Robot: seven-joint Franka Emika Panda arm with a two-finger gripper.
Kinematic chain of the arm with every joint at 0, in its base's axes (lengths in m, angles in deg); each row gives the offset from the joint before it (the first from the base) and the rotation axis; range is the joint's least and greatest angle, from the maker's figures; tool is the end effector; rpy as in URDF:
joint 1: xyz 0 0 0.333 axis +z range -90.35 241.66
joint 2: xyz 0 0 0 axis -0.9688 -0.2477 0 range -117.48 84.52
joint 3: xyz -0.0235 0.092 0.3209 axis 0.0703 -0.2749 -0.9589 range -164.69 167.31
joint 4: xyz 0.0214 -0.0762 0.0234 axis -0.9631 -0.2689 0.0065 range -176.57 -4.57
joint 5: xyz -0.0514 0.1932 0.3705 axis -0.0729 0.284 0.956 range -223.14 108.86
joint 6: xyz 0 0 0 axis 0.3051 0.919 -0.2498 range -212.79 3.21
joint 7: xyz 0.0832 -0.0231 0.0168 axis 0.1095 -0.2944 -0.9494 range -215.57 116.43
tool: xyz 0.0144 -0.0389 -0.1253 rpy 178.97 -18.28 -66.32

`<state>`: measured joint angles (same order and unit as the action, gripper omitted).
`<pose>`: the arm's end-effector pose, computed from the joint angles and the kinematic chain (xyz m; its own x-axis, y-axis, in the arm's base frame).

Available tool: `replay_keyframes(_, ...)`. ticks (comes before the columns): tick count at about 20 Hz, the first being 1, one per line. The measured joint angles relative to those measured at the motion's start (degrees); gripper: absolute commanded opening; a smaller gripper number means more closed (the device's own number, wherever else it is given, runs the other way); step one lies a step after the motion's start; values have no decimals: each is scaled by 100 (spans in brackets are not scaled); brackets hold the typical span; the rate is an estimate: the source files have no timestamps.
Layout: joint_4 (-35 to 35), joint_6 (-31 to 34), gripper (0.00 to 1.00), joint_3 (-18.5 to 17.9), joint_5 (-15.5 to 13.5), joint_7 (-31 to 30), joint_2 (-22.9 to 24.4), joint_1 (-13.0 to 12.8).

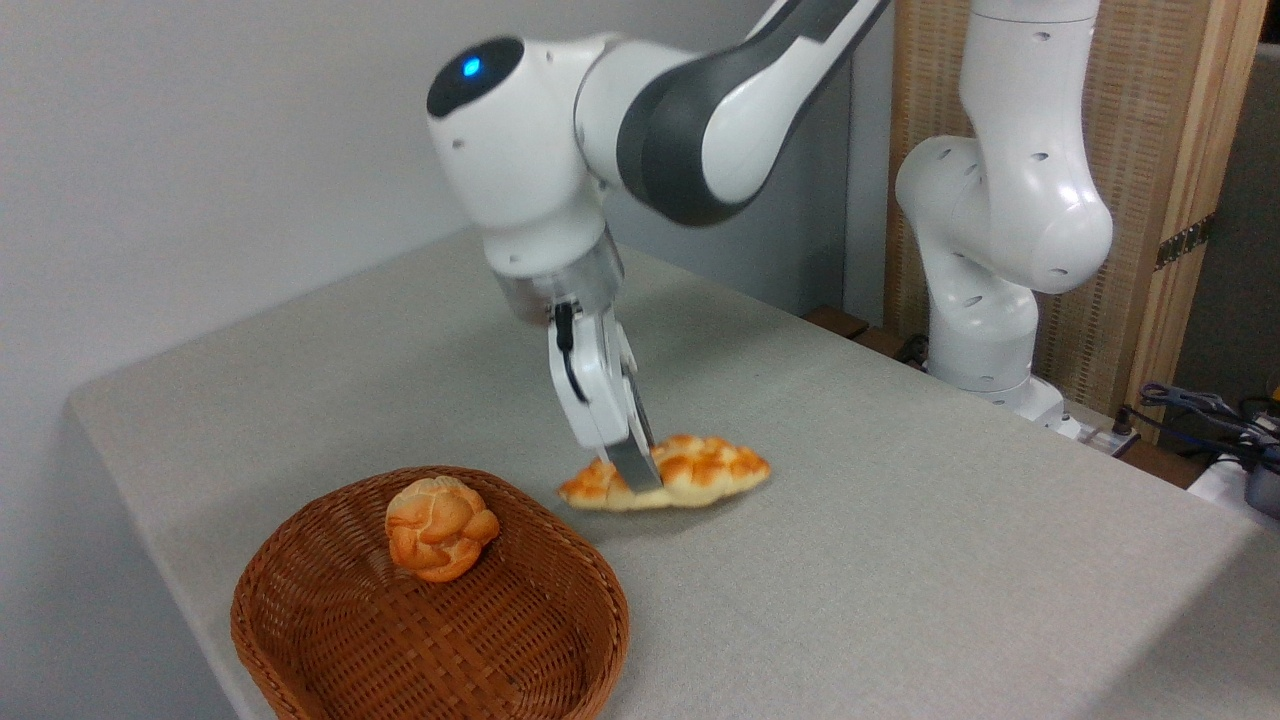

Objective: Put bread into the basket
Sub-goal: 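Close the gripper on the braided roll and lift it, then carry the braided roll over the wicker basket and lower it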

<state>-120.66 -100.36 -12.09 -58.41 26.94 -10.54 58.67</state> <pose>0.5168 -0.0331 0.4325 0.1749 -0.9846 -0.0045 -0.9628 -0.1720 0.2082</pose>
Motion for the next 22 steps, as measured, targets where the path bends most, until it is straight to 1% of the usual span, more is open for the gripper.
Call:
replay_keyframes(3,231,209,40,4,-246,0,201,1)
replay_keyframes(5,408,224,40,-3,-412,0,256,5)
replay_keyframes(8,643,130,40,-26,-571,0,255,11)
replay_keyframes(13,751,-820,41,-77,-877,-30,68,45)
replay_keyframes(17,758,-1705,41,-91,-1085,-336,-210,67)
replay_keyframes(20,768,-2121,44,-127,-1224,-518,-313,71)
replay_keyframes(22,780,-2364,45,-209,-1389,-562,-351,80)
